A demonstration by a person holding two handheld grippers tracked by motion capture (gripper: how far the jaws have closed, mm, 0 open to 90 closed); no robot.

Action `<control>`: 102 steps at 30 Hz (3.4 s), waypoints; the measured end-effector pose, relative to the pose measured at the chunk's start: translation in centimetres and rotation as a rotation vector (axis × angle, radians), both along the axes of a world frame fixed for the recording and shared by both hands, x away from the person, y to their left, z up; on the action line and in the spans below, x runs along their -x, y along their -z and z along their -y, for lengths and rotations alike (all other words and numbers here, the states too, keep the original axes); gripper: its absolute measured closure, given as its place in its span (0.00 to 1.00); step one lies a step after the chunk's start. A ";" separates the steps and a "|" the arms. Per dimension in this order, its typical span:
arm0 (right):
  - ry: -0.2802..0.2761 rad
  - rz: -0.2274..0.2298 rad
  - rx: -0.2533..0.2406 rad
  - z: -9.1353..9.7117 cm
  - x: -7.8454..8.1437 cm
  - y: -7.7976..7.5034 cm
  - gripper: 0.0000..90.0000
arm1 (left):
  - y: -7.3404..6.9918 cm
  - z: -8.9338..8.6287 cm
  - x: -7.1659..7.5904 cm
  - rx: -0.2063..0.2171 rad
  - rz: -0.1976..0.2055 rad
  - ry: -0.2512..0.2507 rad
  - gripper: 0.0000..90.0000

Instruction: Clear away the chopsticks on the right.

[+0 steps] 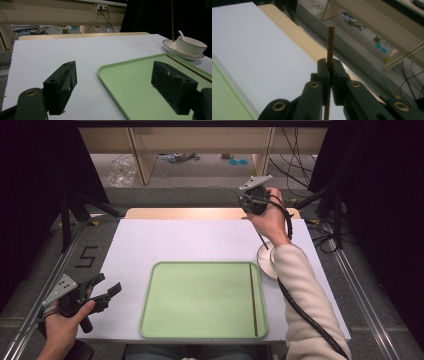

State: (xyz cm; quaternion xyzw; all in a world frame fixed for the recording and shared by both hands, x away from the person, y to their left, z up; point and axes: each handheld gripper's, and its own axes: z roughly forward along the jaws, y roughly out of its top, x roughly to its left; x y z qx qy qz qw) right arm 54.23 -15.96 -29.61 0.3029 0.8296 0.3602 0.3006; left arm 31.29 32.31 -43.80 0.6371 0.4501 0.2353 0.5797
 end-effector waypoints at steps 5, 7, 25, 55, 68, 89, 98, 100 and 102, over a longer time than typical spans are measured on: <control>0.021 0.003 -0.047 0.2 0.2 -0.3 0.98 | 0.0 0.0 0.0 -0.001 -0.001 0.000 0.23; 0.025 0.009 -0.068 0.3 0.3 -0.5 0.98 | 0.0 0.0 0.0 -0.001 -0.001 0.000 0.23; 0.211 -0.163 -0.251 0.7 1.0 -1.5 0.98 | 0.0 0.0 0.0 -0.001 -0.002 0.001 0.23; 0.680 -0.876 -0.158 -0.7 1.2 7.3 0.98 | 0.0 0.0 -0.1 -0.003 -0.002 0.001 0.23; 0.718 -1.019 -0.028 -0.9 1.5 12.5 0.97 | 0.0 0.0 -0.1 -0.003 -0.003 0.000 0.23; 0.767 -1.033 -0.013 -1.2 1.5 15.0 0.94 | 0.0 0.0 0.0 -0.002 -0.003 0.000 0.23; 0.644 -0.859 -0.095 -0.6 2.9 12.0 0.79 | 0.0 0.0 0.0 0.001 0.000 0.001 0.23; 0.578 -0.756 -0.111 0.1 3.5 11.4 0.79 | 0.0 0.0 0.0 0.001 -0.001 0.002 0.23; 0.514 -0.699 -0.161 0.7 4.4 10.6 0.77 | 0.0 0.0 0.0 0.001 0.000 0.001 0.23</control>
